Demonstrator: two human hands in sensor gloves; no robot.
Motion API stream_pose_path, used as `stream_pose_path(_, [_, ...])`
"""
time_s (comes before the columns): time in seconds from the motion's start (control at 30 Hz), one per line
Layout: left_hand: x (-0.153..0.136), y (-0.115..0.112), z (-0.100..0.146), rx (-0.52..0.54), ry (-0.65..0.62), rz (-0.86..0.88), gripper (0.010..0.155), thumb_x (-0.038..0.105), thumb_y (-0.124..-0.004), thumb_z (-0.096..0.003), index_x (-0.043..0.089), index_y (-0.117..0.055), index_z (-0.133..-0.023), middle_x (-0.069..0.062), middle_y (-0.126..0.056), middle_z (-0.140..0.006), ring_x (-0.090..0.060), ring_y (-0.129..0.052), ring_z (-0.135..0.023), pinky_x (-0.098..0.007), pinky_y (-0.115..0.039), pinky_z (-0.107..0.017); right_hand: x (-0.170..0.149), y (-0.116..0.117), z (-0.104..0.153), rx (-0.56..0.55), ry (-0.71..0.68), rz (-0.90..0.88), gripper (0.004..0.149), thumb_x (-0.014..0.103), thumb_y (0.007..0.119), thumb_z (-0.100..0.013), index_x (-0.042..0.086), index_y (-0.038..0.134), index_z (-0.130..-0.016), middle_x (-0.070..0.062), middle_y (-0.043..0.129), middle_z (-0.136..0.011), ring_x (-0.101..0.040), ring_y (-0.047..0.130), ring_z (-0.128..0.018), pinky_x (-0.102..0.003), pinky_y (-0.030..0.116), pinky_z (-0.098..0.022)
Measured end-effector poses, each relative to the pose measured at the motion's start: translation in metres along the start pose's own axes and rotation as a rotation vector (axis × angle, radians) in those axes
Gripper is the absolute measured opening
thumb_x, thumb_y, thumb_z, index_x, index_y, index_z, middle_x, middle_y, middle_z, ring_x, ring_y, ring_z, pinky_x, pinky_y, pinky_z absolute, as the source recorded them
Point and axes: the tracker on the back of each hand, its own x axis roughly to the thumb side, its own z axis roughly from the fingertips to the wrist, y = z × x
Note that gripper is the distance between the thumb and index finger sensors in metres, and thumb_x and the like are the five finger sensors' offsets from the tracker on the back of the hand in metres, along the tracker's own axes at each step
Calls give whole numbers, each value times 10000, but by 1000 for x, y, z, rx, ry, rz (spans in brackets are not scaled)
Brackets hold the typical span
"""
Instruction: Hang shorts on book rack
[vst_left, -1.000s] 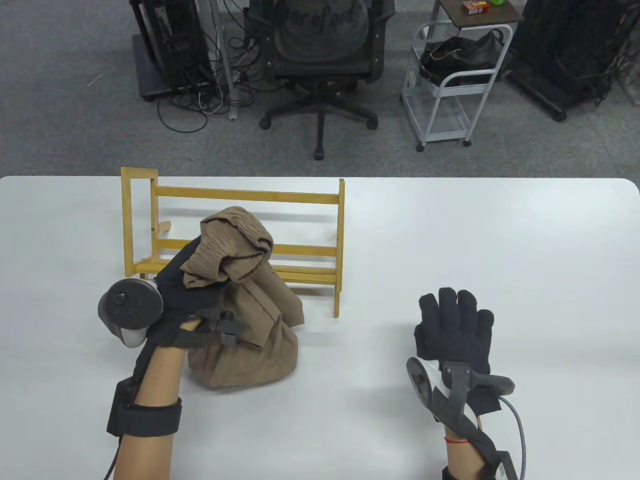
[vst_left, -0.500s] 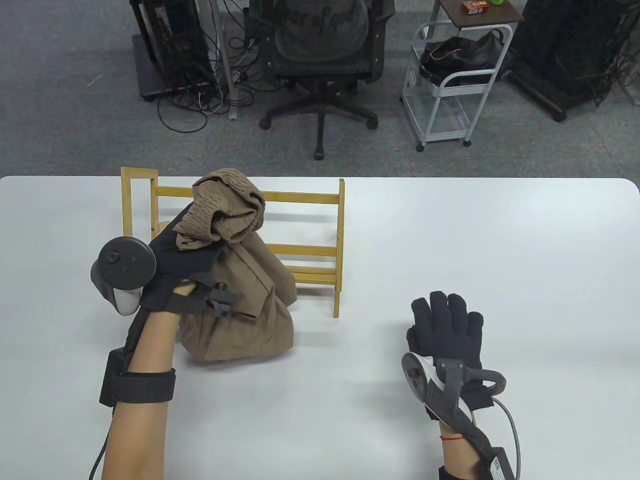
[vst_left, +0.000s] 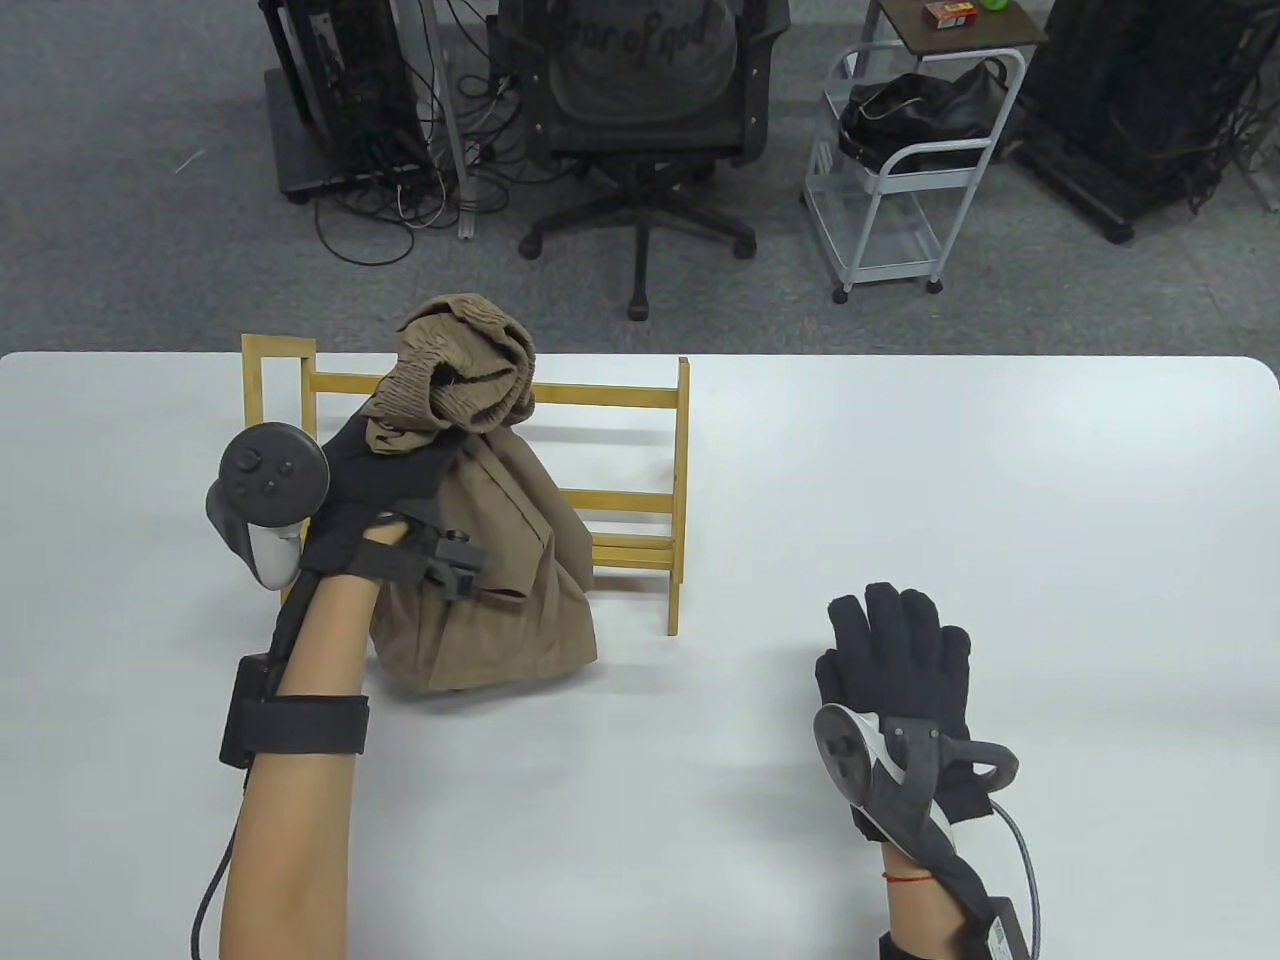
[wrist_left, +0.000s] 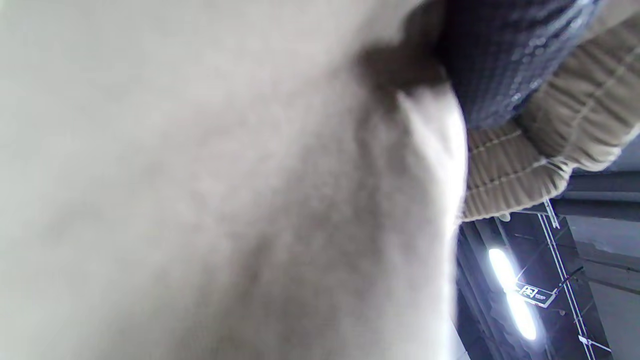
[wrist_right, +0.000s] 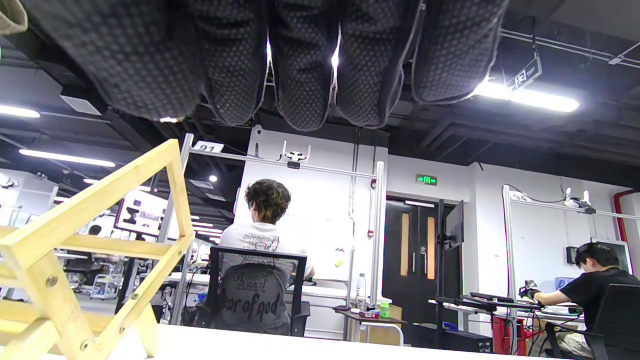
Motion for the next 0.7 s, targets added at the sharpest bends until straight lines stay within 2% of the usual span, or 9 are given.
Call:
stream_pose_path(0.3, [-7, -11, -24, -4, 74, -14, 589, 543, -862, -466, 292, -703, -974, 19, -908, -878, -264, -967, -739, -500, -767, -560, -1, -2, 1, -4, 16, -45, 531, 553, 779, -423, 396, 719, -927, 49, 711, -1088, -275, 747, -1018, -522, 660, -743])
stream_pose_path(0.47, [-21, -16, -33, -1, 140, -3, 611, 560, -851, -469, 295, -676, -991, 24, -897, -886, -257, -961, -743, -493, -765, -565, -3, -2, 1, -2, 27, -63, 531, 553, 778, -423, 394, 720, -926, 48, 713, -1087, -276, 751, -1015, -520, 662, -742])
stream_pose_path(0.7, [-50, -26, -46, 13, 263, -4, 690, 563, -823, -489, 287, -538, -1052, 38, -863, -901, -237, -951, -737, -474, -762, -568, -2, -2, 2, 2, 29, -68, 532, 555, 777, -422, 394, 721, -926, 48, 711, -1088, -274, 753, -1013, -523, 662, -740])
